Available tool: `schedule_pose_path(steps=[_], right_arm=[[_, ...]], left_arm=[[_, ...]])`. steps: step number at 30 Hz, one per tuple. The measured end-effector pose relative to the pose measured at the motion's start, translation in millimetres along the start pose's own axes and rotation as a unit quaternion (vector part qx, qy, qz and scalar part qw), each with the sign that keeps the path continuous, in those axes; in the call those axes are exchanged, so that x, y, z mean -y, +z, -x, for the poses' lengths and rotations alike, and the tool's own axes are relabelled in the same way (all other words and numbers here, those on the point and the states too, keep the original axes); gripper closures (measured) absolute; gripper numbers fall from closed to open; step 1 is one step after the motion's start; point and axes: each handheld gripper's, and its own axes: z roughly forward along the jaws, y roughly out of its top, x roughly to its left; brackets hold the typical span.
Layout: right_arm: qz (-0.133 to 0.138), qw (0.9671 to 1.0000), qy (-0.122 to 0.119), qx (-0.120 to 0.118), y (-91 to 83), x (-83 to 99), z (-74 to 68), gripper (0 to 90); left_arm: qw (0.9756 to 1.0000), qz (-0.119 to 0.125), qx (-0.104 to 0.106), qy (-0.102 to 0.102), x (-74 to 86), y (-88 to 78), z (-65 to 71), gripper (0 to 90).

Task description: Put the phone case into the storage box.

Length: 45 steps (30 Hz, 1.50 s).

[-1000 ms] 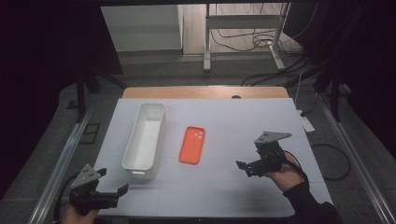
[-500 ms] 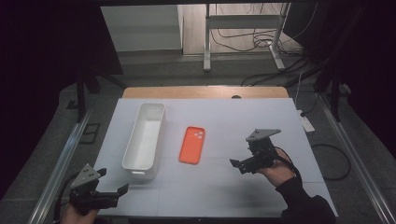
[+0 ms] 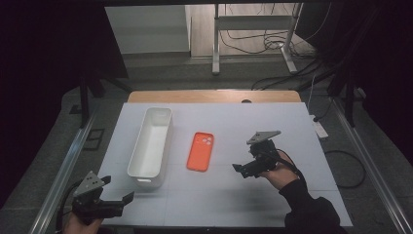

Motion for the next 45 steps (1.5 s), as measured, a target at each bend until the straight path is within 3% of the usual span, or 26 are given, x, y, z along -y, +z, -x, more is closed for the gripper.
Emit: schedule_pose_path(steps=[19,37,45], right_arm=[[-0.019,0.9995,-0.024,-0.005,22.8,-18.3,-2.9,0.0],[-0.025,0.9992,-0.028,-0.014,40.9,-33.4,-5.1,0.0],[-0.038,0.9983,-0.036,-0.025,56.7,-41.8,-11.2,0.0]], left_arm=[[1.0000,0.000,0.000,-0.002,0.1,-0.1,-0.4,2.1],[1.0000,-0.001,0.000,-0.004,-0.1,0.5,-0.3,2.2],[1.0000,-0.001,0.001,-0.004,0.1,0.1,-1.0,2.1]])
